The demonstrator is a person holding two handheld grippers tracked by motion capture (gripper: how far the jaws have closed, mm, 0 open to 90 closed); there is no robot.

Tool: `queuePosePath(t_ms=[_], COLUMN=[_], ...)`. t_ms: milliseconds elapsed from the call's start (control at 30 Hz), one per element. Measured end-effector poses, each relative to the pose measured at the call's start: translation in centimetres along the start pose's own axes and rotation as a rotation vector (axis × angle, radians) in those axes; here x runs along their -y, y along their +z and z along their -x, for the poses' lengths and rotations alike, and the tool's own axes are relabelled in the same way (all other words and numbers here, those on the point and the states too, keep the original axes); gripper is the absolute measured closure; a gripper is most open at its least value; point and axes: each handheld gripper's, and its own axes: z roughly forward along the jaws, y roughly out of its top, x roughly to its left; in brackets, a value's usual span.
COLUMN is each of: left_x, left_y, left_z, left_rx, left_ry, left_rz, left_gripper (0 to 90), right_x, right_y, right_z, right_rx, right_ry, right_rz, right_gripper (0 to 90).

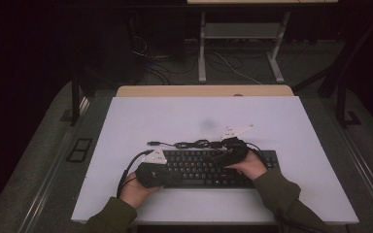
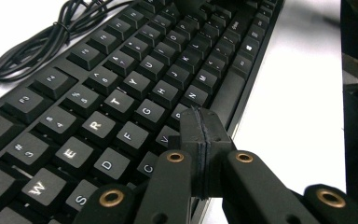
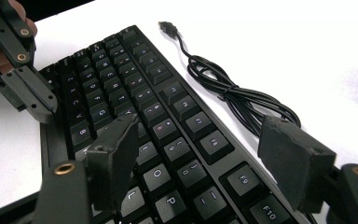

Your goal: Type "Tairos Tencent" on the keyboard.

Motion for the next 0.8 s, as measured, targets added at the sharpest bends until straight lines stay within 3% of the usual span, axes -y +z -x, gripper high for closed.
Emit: queuePosePath(t_ms=[200, 400, 567, 800], left_x=[0.0, 0.0, 0.1, -0.1], left_y=[-0.1, -0.1, 0.1, 0.3], left_z=[-0.1, -0.3, -0.4, -0.5], left_rx=[-0.019, -0.048, -0.071, -0.086], left_ry=[-0.009, -0.021, -0.042, -0.050], left_rz=[0.019, 0.032, 0.050, 0.065], left_gripper=[76.7, 58.2, 43.7, 31.7], right_x=[0.0, 0.0, 0.0, 0.4], right_y=[0.0, -0.2, -1.0, -2.4], right_z=[0.0, -0.2, -0.1, -0.3], right_rx=[-0.001, -0.002, -0.003, -0.021], right_ry=[0.002, 0.001, 0.010, 0.014], right_rz=[0.001, 0.005, 0.016, 0.020], right_gripper=[28.5, 28.5, 28.6, 33.5])
